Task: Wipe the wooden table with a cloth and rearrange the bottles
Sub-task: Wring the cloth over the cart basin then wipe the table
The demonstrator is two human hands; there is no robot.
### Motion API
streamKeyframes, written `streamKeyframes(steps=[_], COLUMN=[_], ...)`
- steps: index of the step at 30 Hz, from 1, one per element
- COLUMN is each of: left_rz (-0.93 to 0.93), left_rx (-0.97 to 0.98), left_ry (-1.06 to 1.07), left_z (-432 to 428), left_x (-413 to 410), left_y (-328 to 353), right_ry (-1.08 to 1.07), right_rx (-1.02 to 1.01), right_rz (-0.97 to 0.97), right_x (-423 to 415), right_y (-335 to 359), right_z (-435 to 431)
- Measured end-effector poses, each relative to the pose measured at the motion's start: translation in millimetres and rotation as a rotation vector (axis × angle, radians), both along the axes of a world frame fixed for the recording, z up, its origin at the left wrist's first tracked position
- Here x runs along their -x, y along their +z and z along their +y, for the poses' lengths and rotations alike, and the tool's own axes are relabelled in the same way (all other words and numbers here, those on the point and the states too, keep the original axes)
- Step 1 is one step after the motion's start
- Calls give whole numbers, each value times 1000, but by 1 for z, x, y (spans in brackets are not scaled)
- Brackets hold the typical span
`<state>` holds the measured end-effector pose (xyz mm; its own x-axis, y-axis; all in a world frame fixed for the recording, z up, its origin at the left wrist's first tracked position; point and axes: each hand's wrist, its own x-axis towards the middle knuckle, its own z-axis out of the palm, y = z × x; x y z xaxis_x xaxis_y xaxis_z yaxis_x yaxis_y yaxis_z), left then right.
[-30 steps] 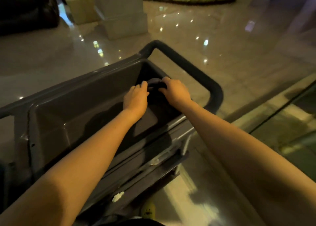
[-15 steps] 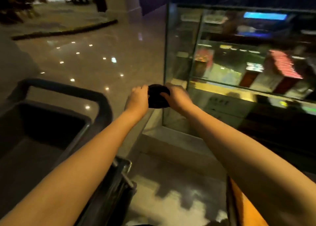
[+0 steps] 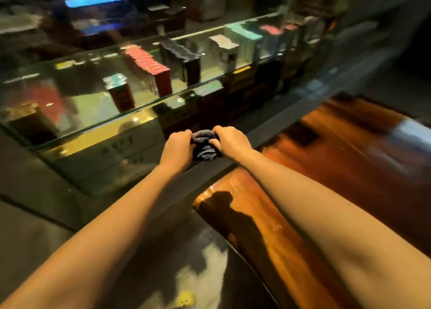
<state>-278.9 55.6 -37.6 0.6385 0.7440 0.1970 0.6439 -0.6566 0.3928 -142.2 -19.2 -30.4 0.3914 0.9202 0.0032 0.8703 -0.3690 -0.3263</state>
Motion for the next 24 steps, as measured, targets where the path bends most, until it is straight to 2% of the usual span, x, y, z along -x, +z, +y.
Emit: streamKeyframes(steps=[9, 16, 24], left_rz=[-111, -17, 20], left_rx=[99, 139, 226], left_ry=[-426, -729, -785], left_z=[-46, -101, -131], left_x=[-122, -184, -252], left_y=[-27, -57, -68], right_ry=[-442, -698, -824], right_rx=[77, 119, 86], right_rz=[4, 88, 107], right_x=[-79, -99, -147], right_y=[-20, -57, -67], right_z=[-103, -181, -214])
